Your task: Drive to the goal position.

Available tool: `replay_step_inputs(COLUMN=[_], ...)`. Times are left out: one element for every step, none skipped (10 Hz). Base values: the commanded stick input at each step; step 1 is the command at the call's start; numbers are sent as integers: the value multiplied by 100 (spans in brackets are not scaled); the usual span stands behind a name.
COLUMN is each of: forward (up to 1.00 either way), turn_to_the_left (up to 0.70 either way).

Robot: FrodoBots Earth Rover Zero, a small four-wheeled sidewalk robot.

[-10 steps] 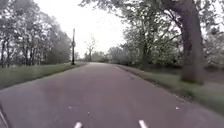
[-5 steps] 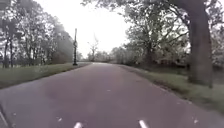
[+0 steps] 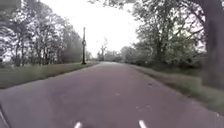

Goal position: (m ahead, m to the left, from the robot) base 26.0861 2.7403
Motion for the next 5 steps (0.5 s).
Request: replay_step_inputs(forward=[70,70,70,70,70], turn_to_the_left=[0,0,0,0,0])
